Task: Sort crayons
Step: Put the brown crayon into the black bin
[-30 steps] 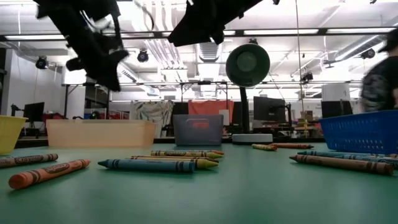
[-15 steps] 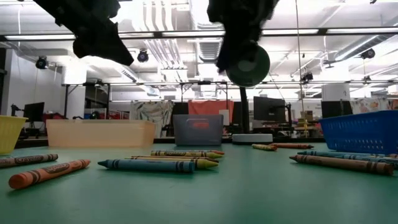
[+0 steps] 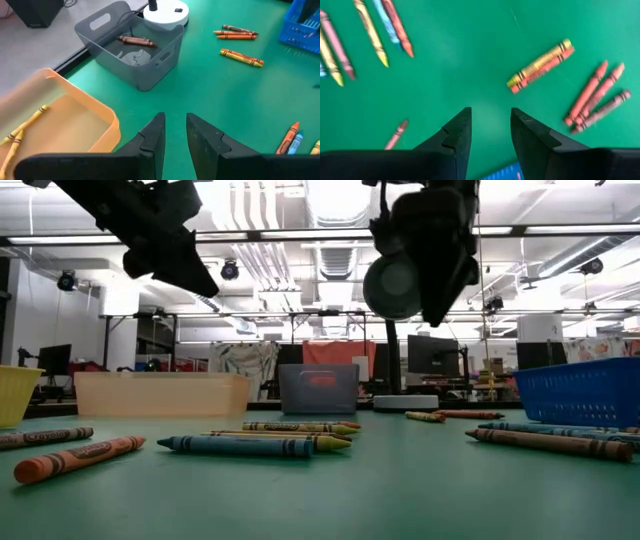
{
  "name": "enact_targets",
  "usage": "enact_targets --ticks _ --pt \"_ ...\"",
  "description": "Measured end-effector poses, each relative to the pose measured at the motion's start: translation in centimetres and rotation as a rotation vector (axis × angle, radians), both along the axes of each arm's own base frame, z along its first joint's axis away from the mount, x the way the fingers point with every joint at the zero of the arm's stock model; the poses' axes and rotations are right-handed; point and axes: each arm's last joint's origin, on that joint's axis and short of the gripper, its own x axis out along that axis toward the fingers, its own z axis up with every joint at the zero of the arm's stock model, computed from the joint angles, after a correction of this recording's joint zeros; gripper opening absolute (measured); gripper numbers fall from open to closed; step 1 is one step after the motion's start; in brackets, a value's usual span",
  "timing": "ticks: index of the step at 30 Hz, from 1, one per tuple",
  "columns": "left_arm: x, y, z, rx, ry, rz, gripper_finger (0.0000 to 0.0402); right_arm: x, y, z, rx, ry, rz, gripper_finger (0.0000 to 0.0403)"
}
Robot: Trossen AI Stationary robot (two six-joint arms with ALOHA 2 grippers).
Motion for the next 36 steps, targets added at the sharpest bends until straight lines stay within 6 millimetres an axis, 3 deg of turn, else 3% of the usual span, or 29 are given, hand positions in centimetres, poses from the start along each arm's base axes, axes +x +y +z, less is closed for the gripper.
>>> enact_targets --ticks 5,10,27,33,36 --pt "0.1 0.0 0.2 0.045 0.017 -0.038 0.0061 -0.5 -0.2 -0.1 -0.014 0.053 -0.020 0.0128" --pt "0.4 -0.1 0.6 0.101 0.009 -0.087 0.0061 -0.4 -1.2 -0.3 -0.137 0.053 -0.059 0.0122" --pt "0.3 0.2 1.2 0.294 0.064 -0.100 0.0055 -0.8 -7.2 -3.2 -0.191 0.279 -0.195 0.0117" --pt "0.5 0.3 1.6 0.338 0.067 -0.135 0.0055 -1.4 -8.4 -3.3 -0.137 0.325 -0.178 0.0111" --pt "0.5 0.0 2.3 0.252 0.073 -0.239 0.0054 -1.5 -8.3 -3.1 -0.082 0.316 -0.134 0.0113"
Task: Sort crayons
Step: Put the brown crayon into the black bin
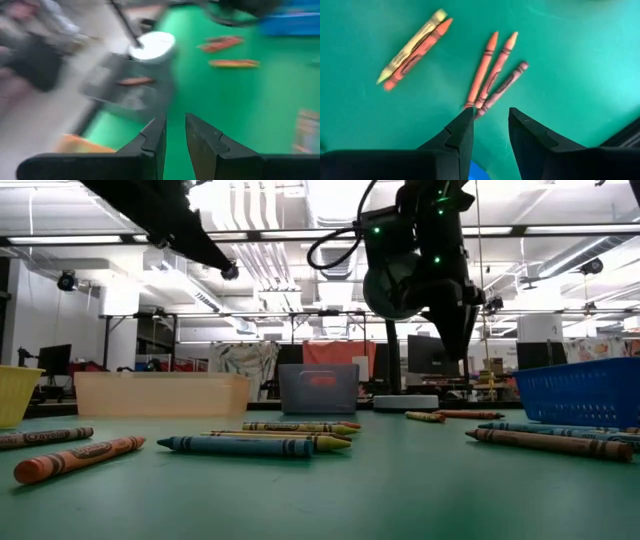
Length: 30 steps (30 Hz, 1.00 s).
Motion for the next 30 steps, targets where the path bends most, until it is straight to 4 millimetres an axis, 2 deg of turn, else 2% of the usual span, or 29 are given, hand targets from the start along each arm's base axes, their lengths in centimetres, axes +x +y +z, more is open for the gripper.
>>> enact_targets --ticks 3,6,12,20,30 --pt "-0.1 -0.4 0.4 -0.121 0.043 -0.090 0.0054 0.0 0.0 0.0 0.007 -0.001 0.004 0.0114" --pt "0.0 -0.5 0.6 -0.167 0.033 -0.097 0.0054 0.0 0.1 0.0 0.007 -0.003 0.005 0.0111" --pt "0.0 -0.4 -0.5 -0.157 0.007 -0.060 0.0054 -0.2 0.1 -0.3 0.002 0.010 0.009 0.0105" --pt "0.3 -0.4 -1.9 -0.157 -0.056 -0.068 0.0054 -1.5 0.3 -2.4 0.006 0.091 0.001 0.0109" --pt "0.6 -0.4 -1.5 -0.130 -0.093 -0.072 0.0054 -1.7 -2.0 -4.5 -0.056 -0.001 -0.068 0.0100"
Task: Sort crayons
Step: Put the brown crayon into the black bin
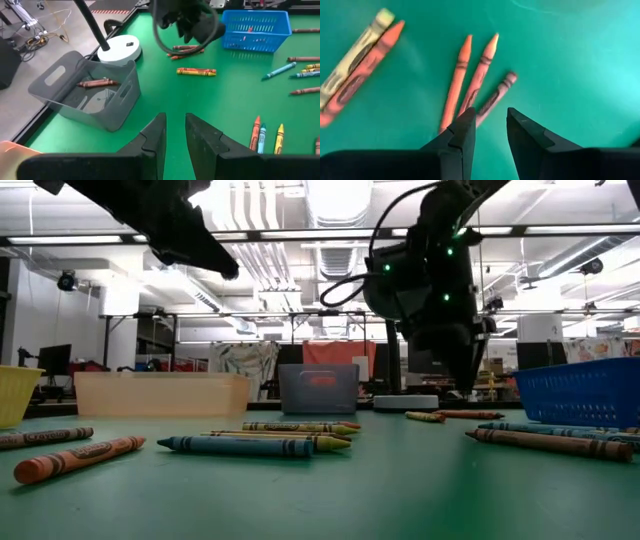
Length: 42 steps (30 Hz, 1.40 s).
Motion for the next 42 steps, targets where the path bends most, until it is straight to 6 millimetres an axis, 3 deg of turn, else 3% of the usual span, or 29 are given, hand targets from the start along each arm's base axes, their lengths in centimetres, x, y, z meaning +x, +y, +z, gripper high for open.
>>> enact_targets --ticks 7,15,29,42 --pt "0.0 0.0 0.0 0.000 -0.004 0.001 0.0055 -1.4 -1.7 -1.9 -0.006 -0.007 -0.074 0.0106" --pt "0.1 0.0 0.2 -0.004 -0.025 0.001 0.0055 -2.3 -1.8 -3.2 -0.010 0.006 -0.088 0.0102" --pt "0.3 0.0 0.5 -0.014 -0.066 0.004 0.0055 -1.6 -2.4 -3.9 -0.050 -0.126 -0.104 0.0088" --pt "0.4 -0.1 0.6 -0.017 -0.077 0.003 0.0055 -1.2 -2.5 -3.8 -0.051 -0.156 -0.087 0.0014"
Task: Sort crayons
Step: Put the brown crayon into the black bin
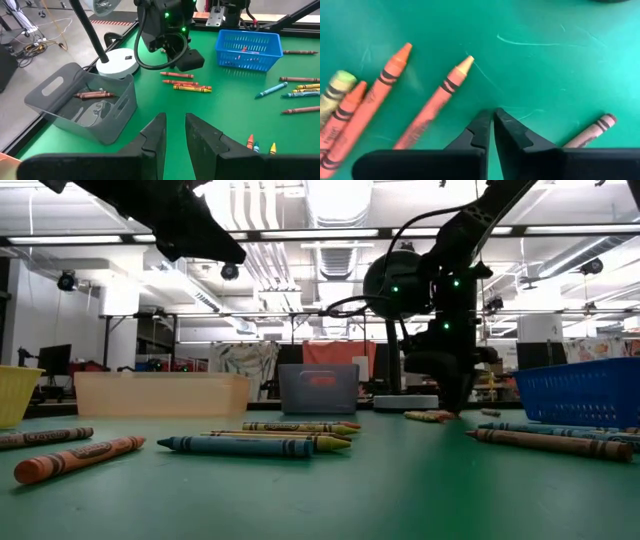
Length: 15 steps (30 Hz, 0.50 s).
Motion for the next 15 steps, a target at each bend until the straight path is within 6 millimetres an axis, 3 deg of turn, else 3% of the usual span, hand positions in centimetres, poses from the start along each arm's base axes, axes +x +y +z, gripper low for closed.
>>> enact_targets --ticks 9,15 --pt "0.0 0.0 0.0 0.000 0.000 0.000 0.0055 -1.1 -0.7 3.3 -0.108 0.162 -0.027 0.0009" --pt "0.0 0.0 0.0 0.000 0.000 0.000 0.0055 -3.6 -1.7 3.5 -0.085 0.222 -0.084 0.0009"
